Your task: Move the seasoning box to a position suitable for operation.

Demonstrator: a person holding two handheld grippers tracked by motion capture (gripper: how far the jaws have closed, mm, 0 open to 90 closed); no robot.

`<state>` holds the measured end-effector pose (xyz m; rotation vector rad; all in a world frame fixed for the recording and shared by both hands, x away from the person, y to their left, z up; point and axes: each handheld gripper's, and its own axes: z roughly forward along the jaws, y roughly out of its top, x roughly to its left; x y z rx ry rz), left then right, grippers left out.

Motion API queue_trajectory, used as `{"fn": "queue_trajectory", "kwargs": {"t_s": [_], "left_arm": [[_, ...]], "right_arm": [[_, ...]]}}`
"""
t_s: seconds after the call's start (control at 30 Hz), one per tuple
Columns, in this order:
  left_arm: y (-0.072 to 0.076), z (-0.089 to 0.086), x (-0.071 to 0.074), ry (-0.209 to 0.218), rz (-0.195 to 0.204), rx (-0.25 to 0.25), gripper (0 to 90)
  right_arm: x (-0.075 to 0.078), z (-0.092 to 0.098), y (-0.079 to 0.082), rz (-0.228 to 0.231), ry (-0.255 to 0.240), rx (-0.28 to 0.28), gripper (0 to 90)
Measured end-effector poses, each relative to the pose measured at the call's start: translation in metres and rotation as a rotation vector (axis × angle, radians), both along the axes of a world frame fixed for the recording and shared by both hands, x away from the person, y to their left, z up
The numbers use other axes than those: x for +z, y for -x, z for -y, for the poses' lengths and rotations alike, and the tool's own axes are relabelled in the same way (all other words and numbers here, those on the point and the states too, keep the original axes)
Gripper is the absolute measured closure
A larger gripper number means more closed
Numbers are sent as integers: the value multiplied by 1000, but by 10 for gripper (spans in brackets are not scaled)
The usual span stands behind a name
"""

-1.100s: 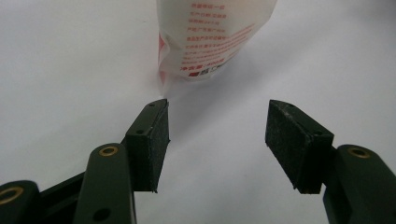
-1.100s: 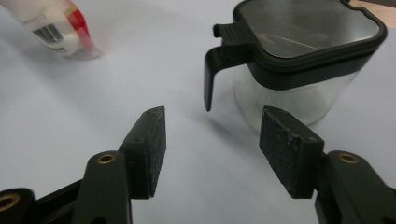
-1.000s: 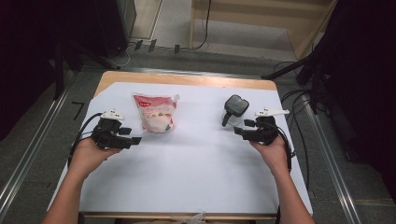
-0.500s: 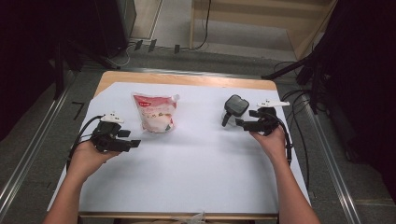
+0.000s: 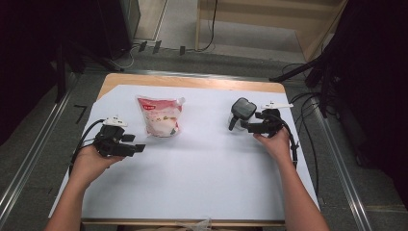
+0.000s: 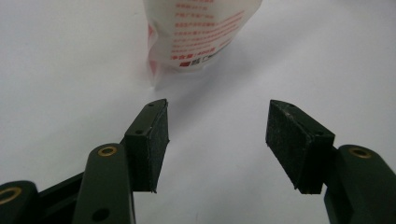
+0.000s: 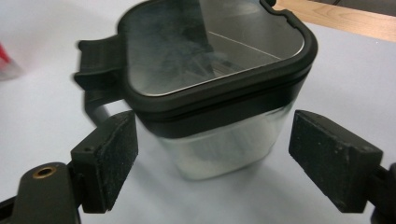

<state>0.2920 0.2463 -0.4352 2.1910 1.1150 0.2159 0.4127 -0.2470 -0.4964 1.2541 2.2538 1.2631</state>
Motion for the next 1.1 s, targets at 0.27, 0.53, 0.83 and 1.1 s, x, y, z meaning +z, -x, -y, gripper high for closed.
{"fn": "queue_trajectory", "kwargs": {"t_s": [0.27,0.53,0.83,1.1], "left_arm": [[5,-3,-2,-21,-7,21,403],[12,-7,-3,-20,-15,38,402],[12,-3,-5,-26,-20,27,401],[10,-3,-6,-26,-17,23,400]], "right_arm": [[-10,-7,-12,2,16,19,130],[-14,-17,-18,36,34,19,100],[-22,-26,-24,68,11,2,86],[-20,-30,-19,82,34,-6,145]]}}
